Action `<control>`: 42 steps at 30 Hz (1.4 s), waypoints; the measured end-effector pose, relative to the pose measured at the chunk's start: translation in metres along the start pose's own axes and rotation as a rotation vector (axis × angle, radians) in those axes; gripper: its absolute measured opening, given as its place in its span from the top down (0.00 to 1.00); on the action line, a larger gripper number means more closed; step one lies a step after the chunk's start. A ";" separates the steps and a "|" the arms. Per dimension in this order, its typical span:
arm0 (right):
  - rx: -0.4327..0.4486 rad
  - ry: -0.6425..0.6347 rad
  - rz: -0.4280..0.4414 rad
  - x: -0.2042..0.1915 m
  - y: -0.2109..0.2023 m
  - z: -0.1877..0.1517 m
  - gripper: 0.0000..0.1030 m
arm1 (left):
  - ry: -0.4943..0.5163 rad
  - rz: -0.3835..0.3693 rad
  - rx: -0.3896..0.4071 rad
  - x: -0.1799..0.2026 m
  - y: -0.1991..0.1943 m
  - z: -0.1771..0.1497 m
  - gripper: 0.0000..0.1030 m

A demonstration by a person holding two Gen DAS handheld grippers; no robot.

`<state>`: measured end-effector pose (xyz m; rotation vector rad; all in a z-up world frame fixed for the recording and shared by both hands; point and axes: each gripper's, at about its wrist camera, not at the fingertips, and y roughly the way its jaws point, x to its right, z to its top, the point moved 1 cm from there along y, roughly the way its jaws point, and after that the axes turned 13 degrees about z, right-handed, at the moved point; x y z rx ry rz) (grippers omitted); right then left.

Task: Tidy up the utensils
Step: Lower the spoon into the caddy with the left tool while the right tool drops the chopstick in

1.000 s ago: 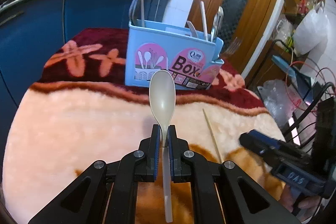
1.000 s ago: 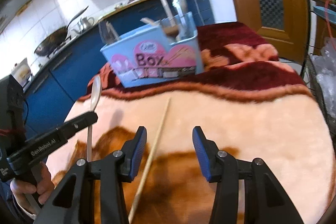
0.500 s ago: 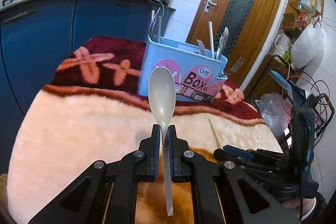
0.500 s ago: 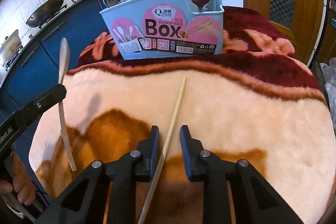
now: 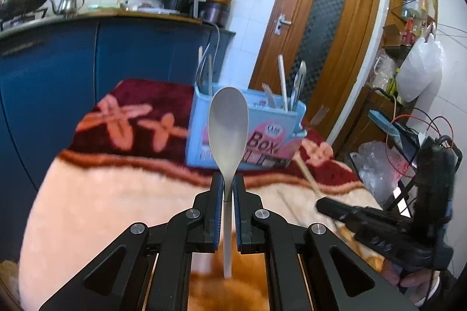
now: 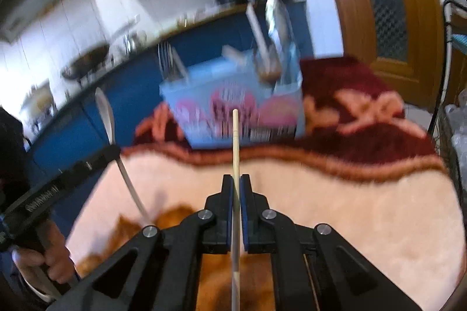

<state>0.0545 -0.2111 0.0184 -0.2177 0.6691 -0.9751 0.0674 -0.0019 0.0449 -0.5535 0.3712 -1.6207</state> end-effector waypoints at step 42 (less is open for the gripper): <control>0.450 -0.076 0.051 0.047 0.051 0.152 0.93 | 0.043 0.053 0.195 0.023 0.107 0.099 0.93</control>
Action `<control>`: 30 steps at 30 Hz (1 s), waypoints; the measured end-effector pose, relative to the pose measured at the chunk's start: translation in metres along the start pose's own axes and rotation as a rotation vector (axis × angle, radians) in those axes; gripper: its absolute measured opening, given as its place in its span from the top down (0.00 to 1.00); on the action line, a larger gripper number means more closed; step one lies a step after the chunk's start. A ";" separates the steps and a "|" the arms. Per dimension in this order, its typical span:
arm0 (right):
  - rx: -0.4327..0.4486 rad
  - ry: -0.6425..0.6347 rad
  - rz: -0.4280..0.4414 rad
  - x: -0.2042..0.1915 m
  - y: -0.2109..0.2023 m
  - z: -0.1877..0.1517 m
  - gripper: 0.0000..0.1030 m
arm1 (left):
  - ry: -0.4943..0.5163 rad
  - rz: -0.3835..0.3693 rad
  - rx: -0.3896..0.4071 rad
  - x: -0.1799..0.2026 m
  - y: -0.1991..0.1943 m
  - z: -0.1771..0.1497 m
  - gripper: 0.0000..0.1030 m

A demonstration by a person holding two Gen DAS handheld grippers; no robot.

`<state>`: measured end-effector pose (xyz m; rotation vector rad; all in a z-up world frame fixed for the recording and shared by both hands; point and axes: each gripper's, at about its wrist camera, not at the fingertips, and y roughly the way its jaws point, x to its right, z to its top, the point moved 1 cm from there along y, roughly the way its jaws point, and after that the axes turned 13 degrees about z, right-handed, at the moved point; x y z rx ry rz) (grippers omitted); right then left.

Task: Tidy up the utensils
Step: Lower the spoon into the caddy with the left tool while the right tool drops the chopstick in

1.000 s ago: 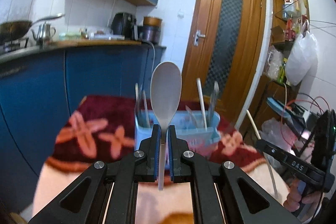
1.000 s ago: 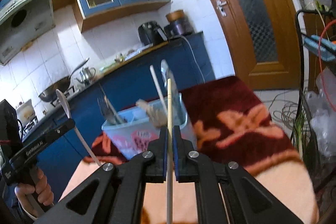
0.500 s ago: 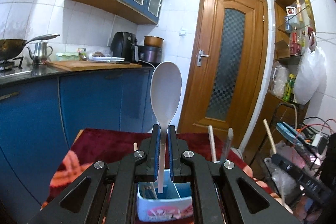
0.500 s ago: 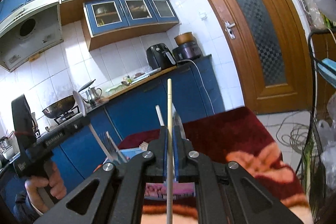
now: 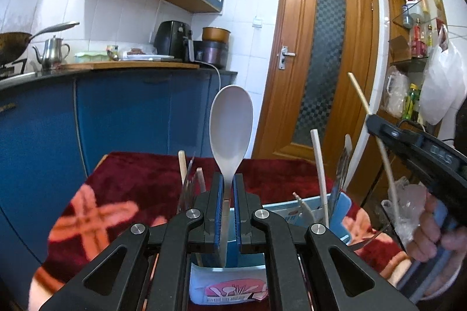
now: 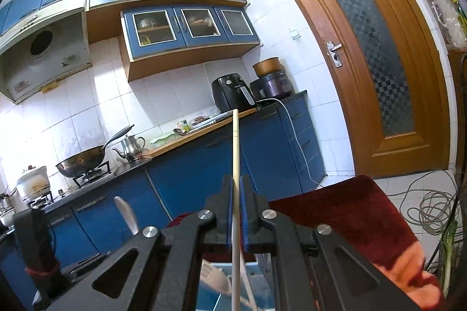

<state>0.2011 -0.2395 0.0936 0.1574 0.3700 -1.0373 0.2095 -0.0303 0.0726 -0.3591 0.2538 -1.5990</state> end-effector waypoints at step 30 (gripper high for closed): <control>-0.030 -0.108 -0.002 -0.025 -0.028 -0.003 0.79 | -0.046 -0.049 -0.047 -0.001 -0.016 -0.001 0.66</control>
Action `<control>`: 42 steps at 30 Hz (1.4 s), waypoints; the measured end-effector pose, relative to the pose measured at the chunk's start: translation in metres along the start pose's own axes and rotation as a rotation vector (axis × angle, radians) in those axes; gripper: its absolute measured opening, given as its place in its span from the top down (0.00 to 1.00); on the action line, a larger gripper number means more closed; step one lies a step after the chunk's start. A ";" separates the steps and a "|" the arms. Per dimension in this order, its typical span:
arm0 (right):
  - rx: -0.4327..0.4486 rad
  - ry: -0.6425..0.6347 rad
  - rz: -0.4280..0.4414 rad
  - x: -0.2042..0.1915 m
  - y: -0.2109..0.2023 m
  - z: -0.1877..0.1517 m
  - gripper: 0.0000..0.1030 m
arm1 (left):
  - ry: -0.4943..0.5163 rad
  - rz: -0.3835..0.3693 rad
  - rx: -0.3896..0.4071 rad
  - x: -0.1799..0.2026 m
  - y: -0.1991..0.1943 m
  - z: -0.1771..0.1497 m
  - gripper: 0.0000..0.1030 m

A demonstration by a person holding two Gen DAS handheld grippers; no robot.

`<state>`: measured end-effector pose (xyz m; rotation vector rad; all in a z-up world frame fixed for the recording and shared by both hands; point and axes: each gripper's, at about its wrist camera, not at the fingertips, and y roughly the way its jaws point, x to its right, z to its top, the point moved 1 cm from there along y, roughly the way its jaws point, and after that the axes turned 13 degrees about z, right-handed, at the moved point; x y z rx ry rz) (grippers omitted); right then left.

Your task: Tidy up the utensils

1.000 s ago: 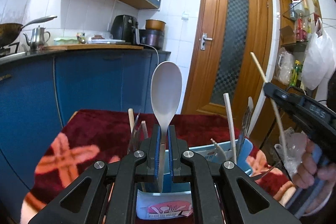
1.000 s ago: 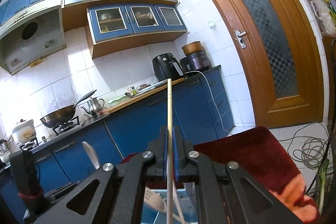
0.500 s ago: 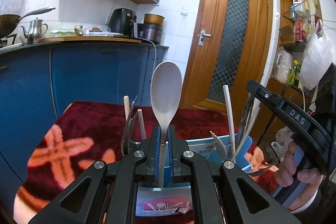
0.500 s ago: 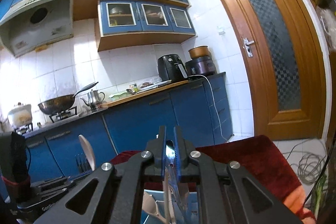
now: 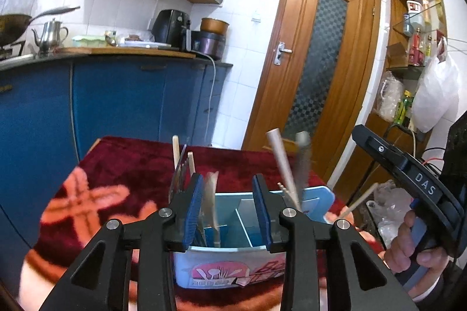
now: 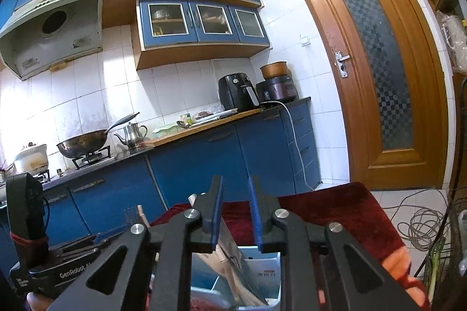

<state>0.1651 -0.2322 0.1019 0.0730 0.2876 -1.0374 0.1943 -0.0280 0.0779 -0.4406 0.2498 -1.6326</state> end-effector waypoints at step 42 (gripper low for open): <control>-0.198 -0.075 -0.151 -0.086 -0.118 -0.135 0.24 | 0.111 0.230 -0.008 -0.015 -0.126 -0.126 0.30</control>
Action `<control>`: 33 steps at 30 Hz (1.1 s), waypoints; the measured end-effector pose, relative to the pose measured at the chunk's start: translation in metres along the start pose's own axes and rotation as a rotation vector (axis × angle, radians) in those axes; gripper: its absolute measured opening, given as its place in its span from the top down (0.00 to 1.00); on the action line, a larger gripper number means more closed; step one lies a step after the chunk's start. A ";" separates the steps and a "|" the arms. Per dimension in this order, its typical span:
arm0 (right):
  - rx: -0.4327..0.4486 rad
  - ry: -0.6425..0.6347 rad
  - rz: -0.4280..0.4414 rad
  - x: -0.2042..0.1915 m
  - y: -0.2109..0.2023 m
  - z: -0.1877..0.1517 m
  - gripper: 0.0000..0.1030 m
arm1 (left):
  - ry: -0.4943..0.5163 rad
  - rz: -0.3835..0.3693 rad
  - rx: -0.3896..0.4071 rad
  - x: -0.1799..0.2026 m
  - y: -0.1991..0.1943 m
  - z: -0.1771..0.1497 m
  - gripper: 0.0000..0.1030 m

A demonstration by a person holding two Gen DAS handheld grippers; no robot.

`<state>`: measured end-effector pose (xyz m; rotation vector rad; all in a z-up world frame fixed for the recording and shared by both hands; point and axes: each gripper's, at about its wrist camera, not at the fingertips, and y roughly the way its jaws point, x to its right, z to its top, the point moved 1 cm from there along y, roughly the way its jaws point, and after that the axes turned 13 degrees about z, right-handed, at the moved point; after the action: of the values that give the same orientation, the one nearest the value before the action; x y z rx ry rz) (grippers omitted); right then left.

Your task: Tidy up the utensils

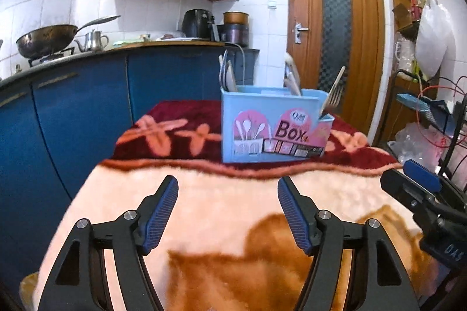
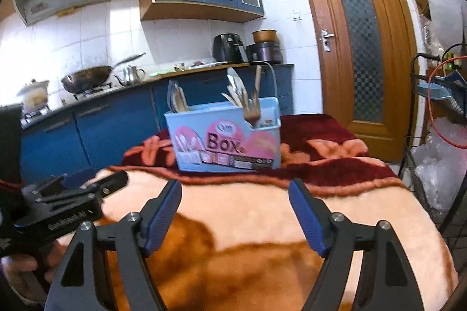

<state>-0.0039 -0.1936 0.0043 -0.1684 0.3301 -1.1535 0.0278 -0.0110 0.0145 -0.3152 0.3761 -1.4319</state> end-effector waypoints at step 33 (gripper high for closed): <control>0.041 -0.005 -0.036 0.003 -0.003 -0.011 0.22 | -0.016 0.066 0.013 0.003 0.007 -0.014 0.30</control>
<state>-0.0090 -0.1972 -0.0060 -0.1418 0.2993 -1.1947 0.0281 -0.0126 -0.0010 -0.3010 0.3611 -1.3655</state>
